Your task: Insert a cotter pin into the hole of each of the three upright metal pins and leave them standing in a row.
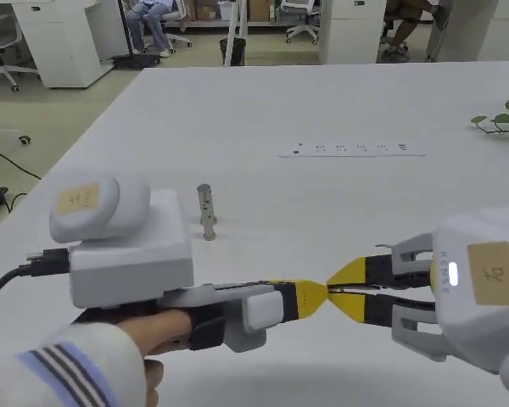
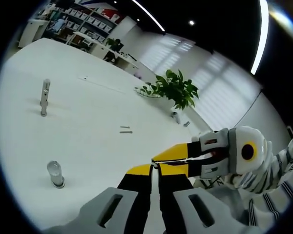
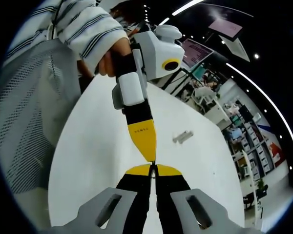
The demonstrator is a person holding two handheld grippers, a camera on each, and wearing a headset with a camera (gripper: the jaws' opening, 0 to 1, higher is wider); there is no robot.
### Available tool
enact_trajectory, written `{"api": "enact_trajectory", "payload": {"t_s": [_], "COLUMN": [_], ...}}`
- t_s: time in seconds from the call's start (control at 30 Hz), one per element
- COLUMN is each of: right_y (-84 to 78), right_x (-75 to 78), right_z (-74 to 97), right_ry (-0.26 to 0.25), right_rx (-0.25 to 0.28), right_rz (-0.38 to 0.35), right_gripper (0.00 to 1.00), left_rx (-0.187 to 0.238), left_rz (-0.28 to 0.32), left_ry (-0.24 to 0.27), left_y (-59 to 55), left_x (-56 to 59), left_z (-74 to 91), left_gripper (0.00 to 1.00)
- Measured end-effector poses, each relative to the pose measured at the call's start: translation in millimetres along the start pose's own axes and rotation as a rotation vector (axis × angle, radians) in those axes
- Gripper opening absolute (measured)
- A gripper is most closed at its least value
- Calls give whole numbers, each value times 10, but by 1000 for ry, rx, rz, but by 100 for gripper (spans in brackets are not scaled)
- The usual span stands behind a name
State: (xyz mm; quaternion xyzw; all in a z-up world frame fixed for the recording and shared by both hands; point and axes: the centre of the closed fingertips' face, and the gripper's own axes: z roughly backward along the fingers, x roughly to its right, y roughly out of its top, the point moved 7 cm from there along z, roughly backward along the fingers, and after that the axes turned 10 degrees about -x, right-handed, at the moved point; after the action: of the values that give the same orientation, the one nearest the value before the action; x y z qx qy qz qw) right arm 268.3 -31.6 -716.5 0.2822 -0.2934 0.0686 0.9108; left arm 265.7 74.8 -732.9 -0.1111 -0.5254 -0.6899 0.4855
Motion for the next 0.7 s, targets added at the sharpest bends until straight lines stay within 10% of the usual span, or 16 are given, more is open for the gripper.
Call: {"api": "enact_trajectory", "payload": {"t_s": [0.7], "right_y": [29], "right_x": [-35], "right_z": [4], "right_ry": [7], "right_rx": [-2], "right_rz": [17], "right_gripper": [2], "left_rx": [6], "left_rz": [69], "left_ry": [-10], "left_y": [-20], "left_x": [-13], "left_z": [18], "left_gripper": [1]}}
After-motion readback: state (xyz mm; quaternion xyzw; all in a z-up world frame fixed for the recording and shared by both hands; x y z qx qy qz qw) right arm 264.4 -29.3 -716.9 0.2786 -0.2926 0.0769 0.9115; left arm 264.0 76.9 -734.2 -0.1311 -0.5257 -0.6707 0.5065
